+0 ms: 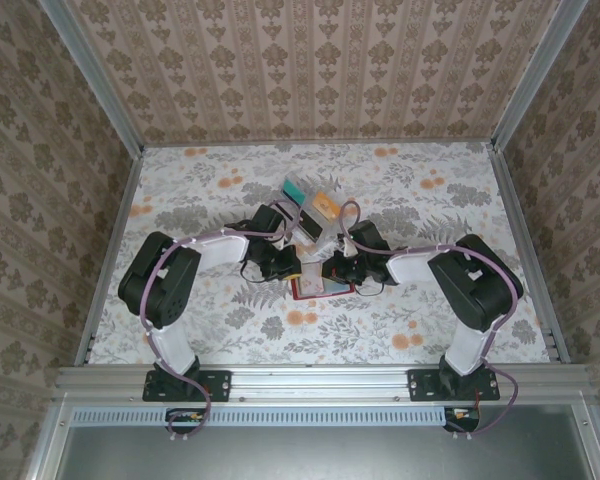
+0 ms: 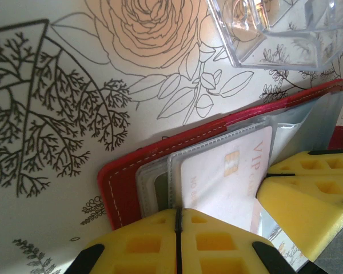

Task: Take the credit cards out of the card holder

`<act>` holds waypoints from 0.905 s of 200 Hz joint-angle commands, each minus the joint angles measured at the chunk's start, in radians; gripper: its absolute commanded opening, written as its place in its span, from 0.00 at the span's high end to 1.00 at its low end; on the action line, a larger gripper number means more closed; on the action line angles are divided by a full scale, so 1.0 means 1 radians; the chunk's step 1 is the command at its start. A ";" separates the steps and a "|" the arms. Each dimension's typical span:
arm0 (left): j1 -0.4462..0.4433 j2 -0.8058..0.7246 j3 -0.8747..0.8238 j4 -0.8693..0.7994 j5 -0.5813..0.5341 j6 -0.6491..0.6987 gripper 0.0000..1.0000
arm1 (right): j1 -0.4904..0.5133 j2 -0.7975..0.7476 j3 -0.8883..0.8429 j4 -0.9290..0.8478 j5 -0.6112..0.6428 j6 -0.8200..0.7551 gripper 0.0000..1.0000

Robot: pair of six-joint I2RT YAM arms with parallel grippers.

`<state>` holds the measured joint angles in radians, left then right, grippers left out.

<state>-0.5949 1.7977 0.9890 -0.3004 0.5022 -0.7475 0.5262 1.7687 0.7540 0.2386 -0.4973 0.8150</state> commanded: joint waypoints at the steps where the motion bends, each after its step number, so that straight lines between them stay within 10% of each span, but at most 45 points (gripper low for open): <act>1: 0.001 0.026 -0.023 -0.072 -0.059 0.004 0.91 | -0.016 -0.043 -0.037 -0.017 0.079 -0.007 1.00; 80: 0.001 0.032 -0.012 -0.072 -0.053 0.010 0.92 | -0.034 -0.084 -0.045 -0.012 0.030 -0.036 1.00; 181: 0.000 0.030 -0.031 -0.064 -0.053 0.005 0.92 | 0.001 0.014 0.037 -0.088 -0.050 -0.010 0.77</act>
<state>-0.5949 1.7977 0.9890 -0.2985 0.5049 -0.7475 0.5186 1.7531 0.7654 0.1989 -0.5320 0.8078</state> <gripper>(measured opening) 0.085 0.232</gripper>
